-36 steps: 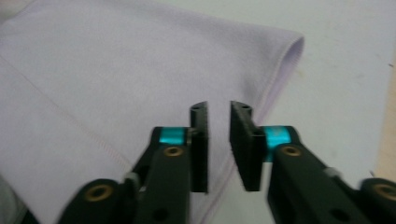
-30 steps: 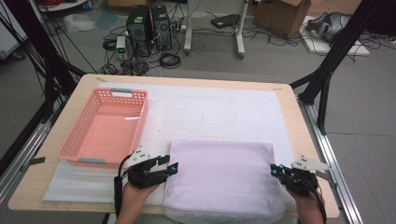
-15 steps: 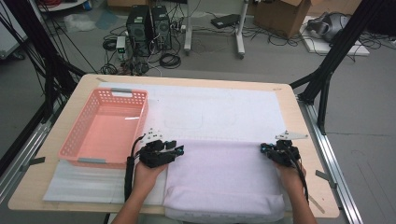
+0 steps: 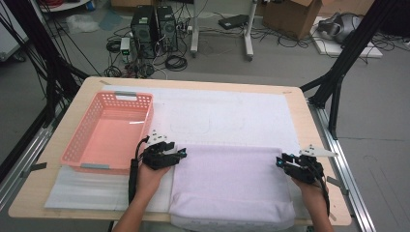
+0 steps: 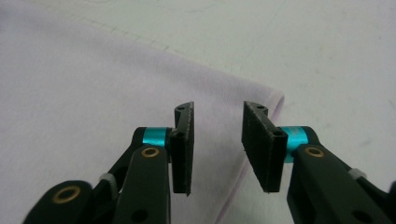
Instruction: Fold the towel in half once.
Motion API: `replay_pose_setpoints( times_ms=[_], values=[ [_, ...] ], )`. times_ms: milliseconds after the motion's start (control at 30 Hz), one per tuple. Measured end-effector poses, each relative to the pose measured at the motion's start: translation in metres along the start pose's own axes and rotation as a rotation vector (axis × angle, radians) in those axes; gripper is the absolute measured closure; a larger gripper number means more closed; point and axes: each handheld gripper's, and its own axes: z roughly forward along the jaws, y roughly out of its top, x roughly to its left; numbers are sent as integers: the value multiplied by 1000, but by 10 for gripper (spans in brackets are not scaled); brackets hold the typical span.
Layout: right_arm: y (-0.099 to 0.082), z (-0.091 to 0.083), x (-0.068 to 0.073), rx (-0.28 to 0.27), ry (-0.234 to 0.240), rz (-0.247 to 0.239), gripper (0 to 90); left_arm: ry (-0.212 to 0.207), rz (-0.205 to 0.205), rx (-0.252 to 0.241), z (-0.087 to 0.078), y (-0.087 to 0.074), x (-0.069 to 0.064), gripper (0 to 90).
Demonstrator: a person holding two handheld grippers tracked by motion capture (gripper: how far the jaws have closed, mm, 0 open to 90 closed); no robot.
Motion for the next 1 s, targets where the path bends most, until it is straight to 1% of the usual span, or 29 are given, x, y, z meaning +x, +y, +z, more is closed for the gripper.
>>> replay_pose_setpoints(
  times_ms=[100,167,267,300,333,367,400,467,500,567,600,667,733,767,867,900,967,1000],
  values=[
    [-5,-6,0,3,16,4,589,22,2,25,3,-1,2,417],
    [-6,-8,0,6,21,0,567,28,0,45,6,-1,2,417],
    [-7,-7,2,15,14,-3,539,23,29,80,9,-1,-1,430],
    [-8,-6,2,21,9,-11,528,20,40,91,10,0,-1,443],
    [-9,-4,2,30,1,-14,515,21,51,96,11,0,-3,479],
    [-10,-3,1,34,0,-12,507,29,61,98,11,-1,-4,497],
    [-11,-1,1,43,-5,-15,502,26,70,99,11,-1,-5,518],
    [-13,2,1,57,-18,-6,485,16,90,105,12,-1,-7,628],
    [-13,3,0,61,-22,-3,476,10,91,108,12,-1,-8,662],
    [-13,6,1,74,-34,1,464,-25,70,113,13,-1,-9,773],
    [-13,7,2,74,-34,1,460,-33,63,118,13,-1,-9,828],
    [-12,8,3,76,-37,-6,449,-33,59,118,13,-1,-10,839],
    [-12,9,4,77,-42,-15,449,-39,43,118,13,-2,-8,842],
    [-12,9,4,79,-39,-12,450,-39,34,117,13,-2,-9,844],
    [-12,9,3,81,-41,-9,470,-37,34,117,13,-2,-8,845],
    [-12,9,3,82,-42,-11,496,-36,30,113,13,-2,-9,846],
    [-12,9,4,82,-29,-25,596,-30,43,112,13,-2,-10,852],
    [-12,9,4,83,-15,-32,651,-24,56,112,13,-2,-12,856]
  ],
)
